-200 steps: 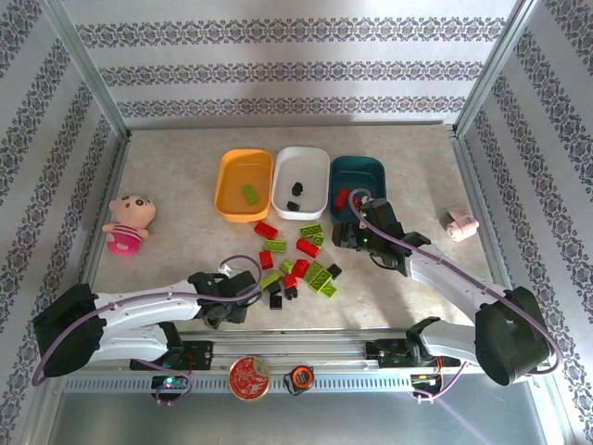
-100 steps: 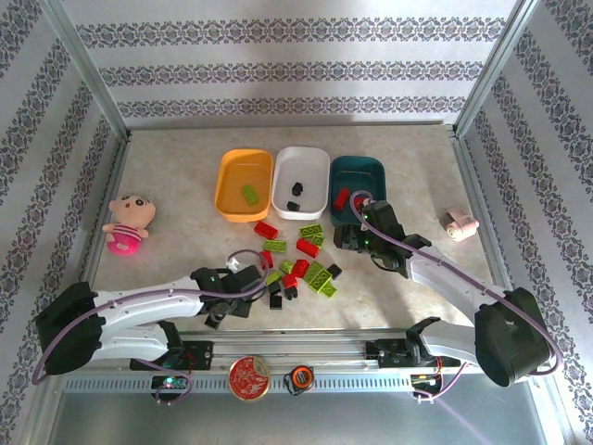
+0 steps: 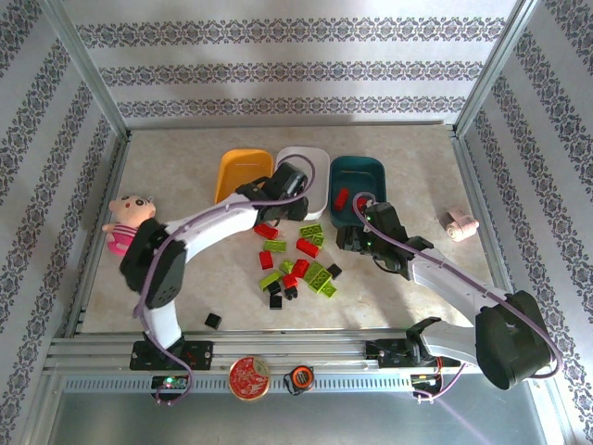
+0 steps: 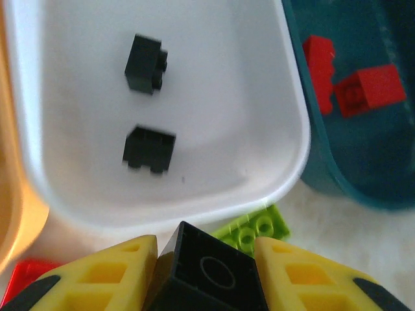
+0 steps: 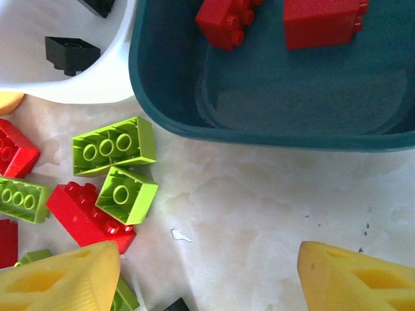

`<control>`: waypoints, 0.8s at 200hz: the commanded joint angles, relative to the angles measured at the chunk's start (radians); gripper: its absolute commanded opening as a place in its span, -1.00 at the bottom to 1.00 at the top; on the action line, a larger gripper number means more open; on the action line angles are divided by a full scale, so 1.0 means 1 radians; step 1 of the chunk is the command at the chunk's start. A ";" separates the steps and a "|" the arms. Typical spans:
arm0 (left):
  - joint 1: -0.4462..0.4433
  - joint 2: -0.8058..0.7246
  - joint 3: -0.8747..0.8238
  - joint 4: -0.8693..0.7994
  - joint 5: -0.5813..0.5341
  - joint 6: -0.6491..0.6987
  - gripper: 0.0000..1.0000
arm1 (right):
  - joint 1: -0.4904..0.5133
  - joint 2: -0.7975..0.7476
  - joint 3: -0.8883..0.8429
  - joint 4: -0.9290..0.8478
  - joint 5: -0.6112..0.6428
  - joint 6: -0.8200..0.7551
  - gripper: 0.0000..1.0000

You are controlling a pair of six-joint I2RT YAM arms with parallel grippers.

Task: Sort the legos into containers by color
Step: Place the lego in the container.

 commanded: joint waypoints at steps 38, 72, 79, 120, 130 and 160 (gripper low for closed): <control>0.064 0.240 0.245 0.023 0.058 0.046 -0.55 | -0.007 0.000 -0.015 0.025 0.016 0.013 0.46; 0.077 0.253 0.279 0.018 0.063 0.038 0.01 | -0.007 0.000 -0.014 0.021 0.015 0.010 0.46; 0.077 0.237 0.264 0.025 0.064 0.037 0.12 | -0.007 -0.003 -0.015 0.021 0.017 0.010 0.47; 0.074 0.059 0.075 0.061 0.079 0.022 0.35 | -0.007 -0.010 -0.012 0.024 0.013 0.009 0.48; 0.067 -0.009 0.002 0.070 0.079 0.019 0.38 | -0.007 -0.008 -0.011 0.024 0.010 0.009 0.48; 0.025 -0.234 -0.252 0.035 0.062 -0.002 0.43 | -0.007 -0.009 -0.017 0.033 0.003 0.010 0.48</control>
